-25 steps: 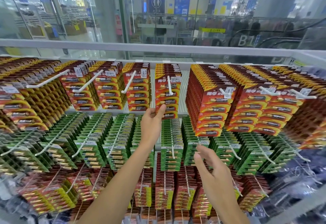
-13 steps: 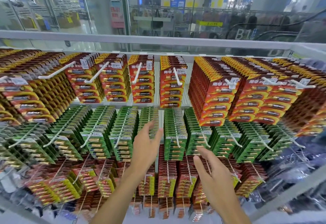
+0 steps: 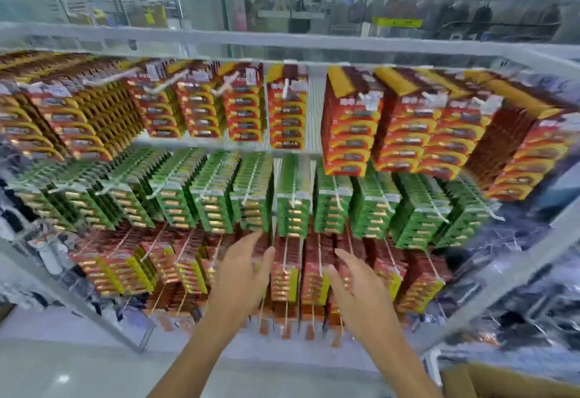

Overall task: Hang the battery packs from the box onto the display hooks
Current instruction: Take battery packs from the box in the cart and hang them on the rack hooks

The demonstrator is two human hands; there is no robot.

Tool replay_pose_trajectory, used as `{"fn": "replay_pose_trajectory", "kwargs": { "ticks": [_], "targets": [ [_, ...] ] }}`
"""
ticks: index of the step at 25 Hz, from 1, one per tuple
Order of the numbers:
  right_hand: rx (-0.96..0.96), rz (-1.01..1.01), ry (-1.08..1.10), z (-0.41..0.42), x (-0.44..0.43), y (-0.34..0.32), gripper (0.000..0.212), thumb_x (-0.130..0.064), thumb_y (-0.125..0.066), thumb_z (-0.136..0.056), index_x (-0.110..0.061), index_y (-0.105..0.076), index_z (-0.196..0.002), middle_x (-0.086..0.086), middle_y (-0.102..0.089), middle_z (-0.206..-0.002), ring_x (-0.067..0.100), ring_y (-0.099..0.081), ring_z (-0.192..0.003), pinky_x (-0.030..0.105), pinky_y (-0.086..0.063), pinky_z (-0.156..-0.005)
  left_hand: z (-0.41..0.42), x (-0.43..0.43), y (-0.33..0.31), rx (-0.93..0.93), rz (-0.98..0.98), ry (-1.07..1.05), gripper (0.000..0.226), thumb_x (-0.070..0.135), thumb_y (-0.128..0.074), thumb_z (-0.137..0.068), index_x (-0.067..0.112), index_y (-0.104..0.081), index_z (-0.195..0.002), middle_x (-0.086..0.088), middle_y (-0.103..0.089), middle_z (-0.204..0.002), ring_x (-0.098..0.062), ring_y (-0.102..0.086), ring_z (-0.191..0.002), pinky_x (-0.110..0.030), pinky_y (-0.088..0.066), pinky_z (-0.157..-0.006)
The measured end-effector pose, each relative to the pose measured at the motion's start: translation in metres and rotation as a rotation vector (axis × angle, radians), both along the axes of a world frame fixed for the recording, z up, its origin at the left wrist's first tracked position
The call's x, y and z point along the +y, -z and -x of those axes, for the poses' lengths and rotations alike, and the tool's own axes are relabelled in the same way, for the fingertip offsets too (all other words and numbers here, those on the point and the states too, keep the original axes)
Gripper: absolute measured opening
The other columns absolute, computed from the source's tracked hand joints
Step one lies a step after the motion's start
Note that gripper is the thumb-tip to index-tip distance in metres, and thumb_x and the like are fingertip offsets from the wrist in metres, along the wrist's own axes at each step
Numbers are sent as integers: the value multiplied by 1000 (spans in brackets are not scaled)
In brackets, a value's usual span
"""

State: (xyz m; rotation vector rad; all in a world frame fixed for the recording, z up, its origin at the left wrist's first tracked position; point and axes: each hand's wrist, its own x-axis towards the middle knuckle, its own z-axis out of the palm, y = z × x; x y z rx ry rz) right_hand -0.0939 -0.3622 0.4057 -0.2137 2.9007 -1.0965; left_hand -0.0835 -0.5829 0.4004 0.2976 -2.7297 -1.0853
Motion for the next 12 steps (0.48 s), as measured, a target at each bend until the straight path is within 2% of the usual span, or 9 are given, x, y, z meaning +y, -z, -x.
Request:
{"fn": "replay_pose_trajectory", "kwargs": {
  "ticks": [4, 9, 12],
  "targets": [
    [-41, 22, -7, -32, 54, 29, 49, -42, -50, -106, -25, -47, -151, -5, -51, -154, 16, -44, -143, 35, -37, -113, -42, 63, 26, -73, 15, 9, 54, 42, -53, -103, 9, -54, -146, -13, -63, -141, -32, -57, -129, -41, -42, -107],
    [-152, -3, 99, -72, 126, 58, 52, -45, -48, -106, -25, -43, -154, -1, -50, -154, 21, -49, -138, 40, -44, -109, -69, 133, 50, -131, 6, 131, 54, 39, -56, -104, 10, -50, -149, -9, -56, -149, -28, -48, -140, -39, -37, -114],
    [-206, -35, 222, -91, 163, 69, 42, -46, -47, -106, -30, -50, -145, -2, -60, -139, 25, -57, -125, 43, -49, -99, -73, 166, 64, -155, -25, 230, 49, 36, -58, -103, 12, -54, -146, -9, -59, -146, -30, -53, -135, -40, -40, -112]
  ]
}}
